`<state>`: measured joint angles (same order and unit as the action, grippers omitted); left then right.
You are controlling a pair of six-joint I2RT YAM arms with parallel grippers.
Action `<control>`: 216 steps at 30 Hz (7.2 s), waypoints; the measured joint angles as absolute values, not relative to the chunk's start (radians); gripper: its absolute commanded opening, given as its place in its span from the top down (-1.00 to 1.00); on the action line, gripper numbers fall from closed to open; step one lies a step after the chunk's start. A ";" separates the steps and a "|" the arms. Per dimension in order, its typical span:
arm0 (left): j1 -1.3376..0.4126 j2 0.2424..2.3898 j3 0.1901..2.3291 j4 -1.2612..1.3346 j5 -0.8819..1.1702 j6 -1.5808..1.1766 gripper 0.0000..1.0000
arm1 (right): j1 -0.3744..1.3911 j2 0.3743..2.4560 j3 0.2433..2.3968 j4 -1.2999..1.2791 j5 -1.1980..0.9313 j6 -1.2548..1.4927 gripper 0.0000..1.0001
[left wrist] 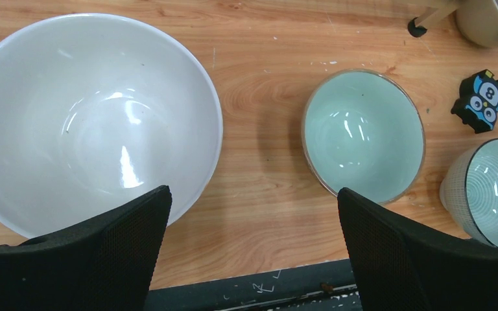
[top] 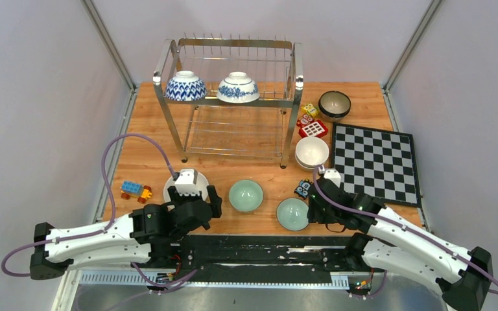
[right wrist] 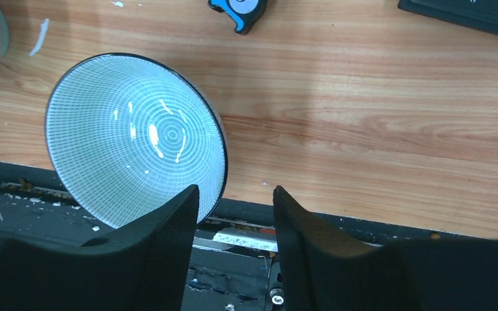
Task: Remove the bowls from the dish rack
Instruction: Pick up the bowl from the center of the board, then place the bowl with the bowl, then pick up the bowl from the dish rack.
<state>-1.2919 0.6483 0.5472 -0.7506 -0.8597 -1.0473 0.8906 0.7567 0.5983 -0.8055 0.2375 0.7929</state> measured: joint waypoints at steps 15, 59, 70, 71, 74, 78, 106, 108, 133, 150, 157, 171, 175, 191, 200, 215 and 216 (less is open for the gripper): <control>-1.292 0.481 0.524 -0.741 -0.804 -1.047 -0.99 | 0.875 0.902 0.545 -0.670 0.181 0.842 0.81; -1.292 0.351 0.564 -0.872 -0.832 -1.119 -0.99 | 0.923 1.545 1.147 -0.577 0.051 0.664 0.94; -1.292 0.348 0.561 -0.870 -0.832 -1.122 -0.99 | 0.923 1.589 1.155 -0.546 0.008 0.661 0.78; -1.292 0.348 0.559 -0.870 -0.831 -1.123 -0.99 | 0.923 1.590 1.155 -0.545 0.004 0.661 0.73; -1.292 0.348 0.555 -0.869 -0.831 -1.123 -0.99 | 0.923 1.590 1.155 -0.539 -0.002 0.659 0.58; -1.292 0.356 0.553 -0.860 -0.831 -1.122 -0.99 | 0.923 1.590 1.155 -0.535 -0.004 0.656 0.43; -1.292 0.469 0.534 -0.778 -0.789 -1.111 -0.99 | 0.923 1.444 1.043 -0.517 0.009 0.648 0.26; -1.292 0.469 0.534 -0.779 -0.789 -1.111 -0.99 | 0.923 1.429 1.043 -0.513 0.026 0.649 0.26; -1.292 0.463 0.508 -0.761 -0.772 -1.111 -0.99 | 0.923 1.507 1.072 -0.481 0.024 0.633 0.66; -1.292 0.463 0.503 -0.752 -0.766 -1.111 -0.99 | 0.923 1.535 1.072 -0.466 0.010 0.633 0.58; -1.292 0.463 0.503 -0.752 -0.768 -1.107 -1.00 | 0.923 1.509 1.072 -0.478 0.010 0.630 0.26; -1.292 0.466 0.727 -0.720 -0.964 -0.829 -1.00 | 0.962 1.038 1.045 -0.517 0.026 0.420 0.17; -1.292 0.464 0.761 -0.569 -1.018 -0.651 -0.99 | 0.962 0.923 0.986 -0.501 0.031 0.385 0.12; -0.979 0.852 1.293 -0.269 -0.709 -0.389 -1.00 | 0.962 0.622 0.870 -0.363 0.097 0.339 0.09; -0.848 0.913 1.076 -0.022 -0.372 -0.899 -1.00 | 0.962 0.635 0.867 -0.351 0.098 0.339 0.10; -0.847 0.953 0.847 0.432 -0.444 -1.176 -0.87 | 0.962 0.538 0.829 -0.351 0.115 0.340 0.10; -0.847 0.962 0.847 0.447 -0.452 -1.181 -0.85 | 0.962 0.536 0.823 -0.352 0.117 0.340 0.10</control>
<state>-0.8474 0.9615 0.8467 0.4465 -0.4519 -1.1809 0.9623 0.5362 0.8234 -0.3515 0.1173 0.3401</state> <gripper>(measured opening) 0.950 0.451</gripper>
